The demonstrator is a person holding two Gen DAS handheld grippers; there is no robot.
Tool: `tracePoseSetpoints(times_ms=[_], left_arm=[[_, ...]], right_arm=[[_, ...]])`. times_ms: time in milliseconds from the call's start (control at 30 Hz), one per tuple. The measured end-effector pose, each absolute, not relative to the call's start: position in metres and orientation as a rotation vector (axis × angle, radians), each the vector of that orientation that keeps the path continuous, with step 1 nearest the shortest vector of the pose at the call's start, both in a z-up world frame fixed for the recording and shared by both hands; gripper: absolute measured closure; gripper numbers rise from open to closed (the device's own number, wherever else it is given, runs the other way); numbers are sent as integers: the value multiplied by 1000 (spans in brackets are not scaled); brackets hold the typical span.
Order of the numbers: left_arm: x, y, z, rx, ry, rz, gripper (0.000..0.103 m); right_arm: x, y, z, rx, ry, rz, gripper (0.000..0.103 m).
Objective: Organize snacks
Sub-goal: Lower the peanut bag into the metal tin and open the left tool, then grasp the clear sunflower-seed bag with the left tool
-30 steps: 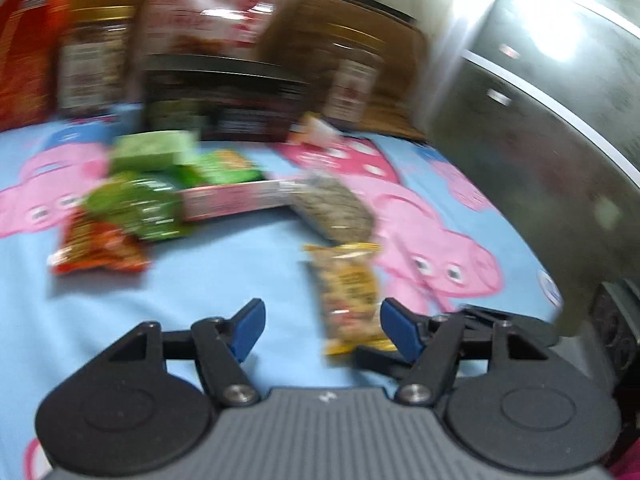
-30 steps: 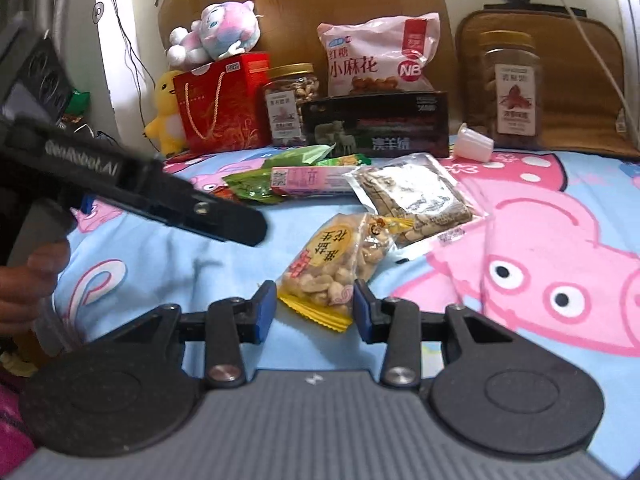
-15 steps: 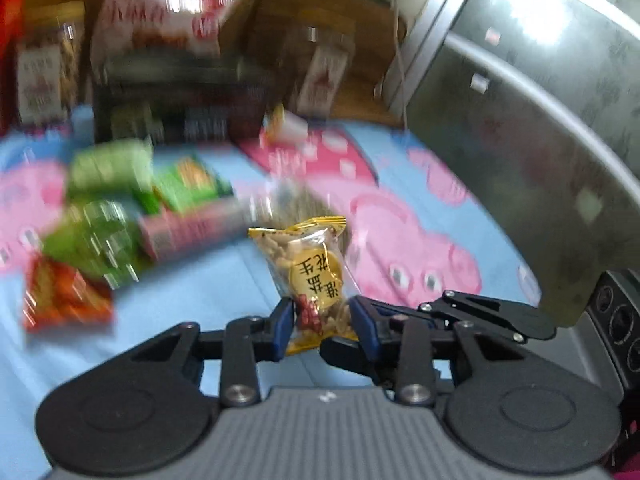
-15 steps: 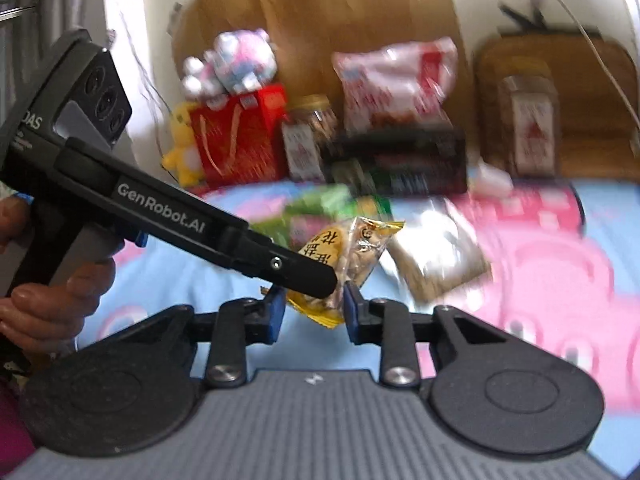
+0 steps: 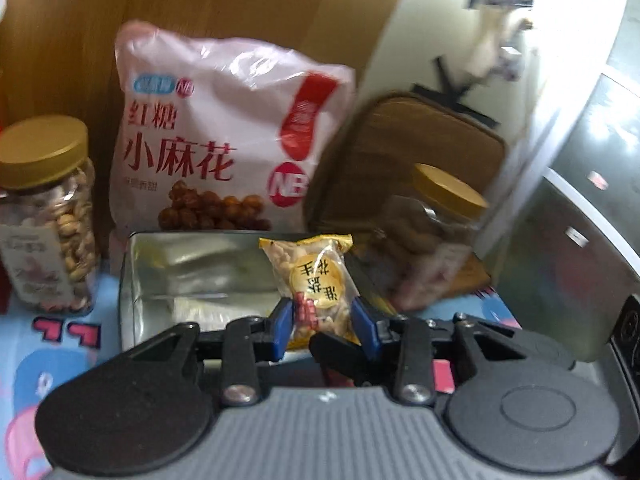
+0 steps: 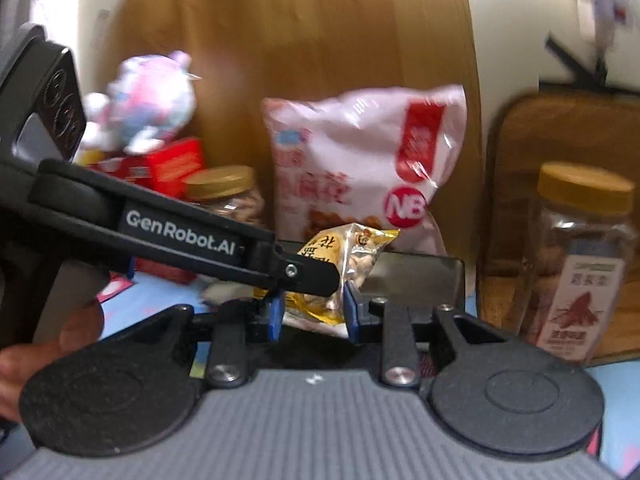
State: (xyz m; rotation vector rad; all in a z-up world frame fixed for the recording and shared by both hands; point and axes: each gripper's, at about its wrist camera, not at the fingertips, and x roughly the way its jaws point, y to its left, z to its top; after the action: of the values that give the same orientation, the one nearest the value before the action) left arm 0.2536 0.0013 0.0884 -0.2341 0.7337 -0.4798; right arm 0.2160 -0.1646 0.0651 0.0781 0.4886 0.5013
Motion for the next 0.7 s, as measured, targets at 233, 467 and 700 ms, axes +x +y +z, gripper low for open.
tracePoseSetpoints(times_ms=[233, 467, 700], left_arm=[[296, -6, 55, -200, 795, -432, 69], [294, -6, 46, -164, 783, -378, 63], [257, 8, 66, -170, 715, -369, 62]], right_arm=[[239, -151, 40, 25, 592, 473, 66], [229, -151, 42, 5, 553, 466, 52], [203, -159, 54, -9, 538, 461, 52]])
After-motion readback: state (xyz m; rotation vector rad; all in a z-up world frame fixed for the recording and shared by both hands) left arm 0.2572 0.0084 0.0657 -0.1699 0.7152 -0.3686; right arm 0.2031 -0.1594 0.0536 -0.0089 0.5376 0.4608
